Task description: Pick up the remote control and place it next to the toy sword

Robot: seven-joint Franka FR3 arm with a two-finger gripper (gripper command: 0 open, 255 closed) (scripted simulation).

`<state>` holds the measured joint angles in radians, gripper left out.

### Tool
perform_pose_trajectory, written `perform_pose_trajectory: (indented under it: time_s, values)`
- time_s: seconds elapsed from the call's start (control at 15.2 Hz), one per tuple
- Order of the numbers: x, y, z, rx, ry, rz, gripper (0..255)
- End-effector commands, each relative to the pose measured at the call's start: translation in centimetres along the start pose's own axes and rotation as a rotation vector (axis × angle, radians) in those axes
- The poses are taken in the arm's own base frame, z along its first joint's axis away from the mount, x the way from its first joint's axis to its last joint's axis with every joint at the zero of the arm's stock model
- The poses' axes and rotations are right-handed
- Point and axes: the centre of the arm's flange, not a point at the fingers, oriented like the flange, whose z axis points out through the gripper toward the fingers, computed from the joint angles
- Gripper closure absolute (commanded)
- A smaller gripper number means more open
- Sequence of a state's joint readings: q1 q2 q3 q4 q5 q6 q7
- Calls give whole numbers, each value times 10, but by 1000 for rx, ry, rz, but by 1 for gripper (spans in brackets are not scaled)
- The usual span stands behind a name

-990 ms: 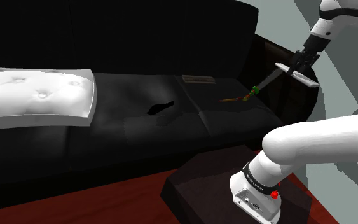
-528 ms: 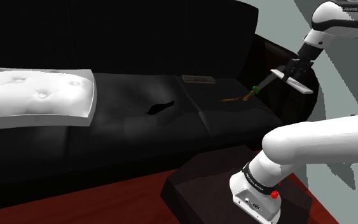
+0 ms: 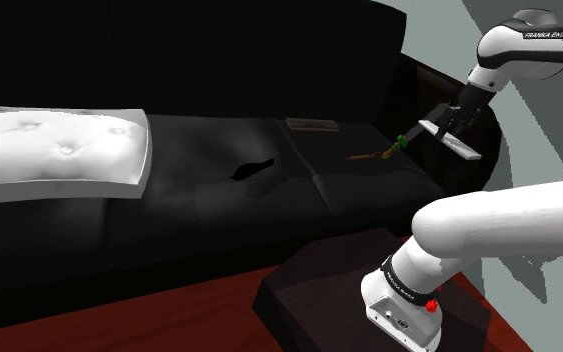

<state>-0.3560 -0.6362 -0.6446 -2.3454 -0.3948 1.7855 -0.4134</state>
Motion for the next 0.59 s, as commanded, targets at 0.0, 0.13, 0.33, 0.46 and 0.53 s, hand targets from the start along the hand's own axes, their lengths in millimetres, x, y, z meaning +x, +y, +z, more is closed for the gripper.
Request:
perform_pose_trajectory:
  time_s: [0.0, 0.13, 0.33, 0.46, 0.53]
  values:
    - [0, 0, 11, 0, 1, 0, 255]
    - [0, -1, 22, 0, 1, 0, 255]
    - [1, -1, 37, 0, 1, 0, 255]
    - [1, -1, 48, 0, 1, 0, 255]
    - [1, -1, 53, 0, 1, 0, 255]
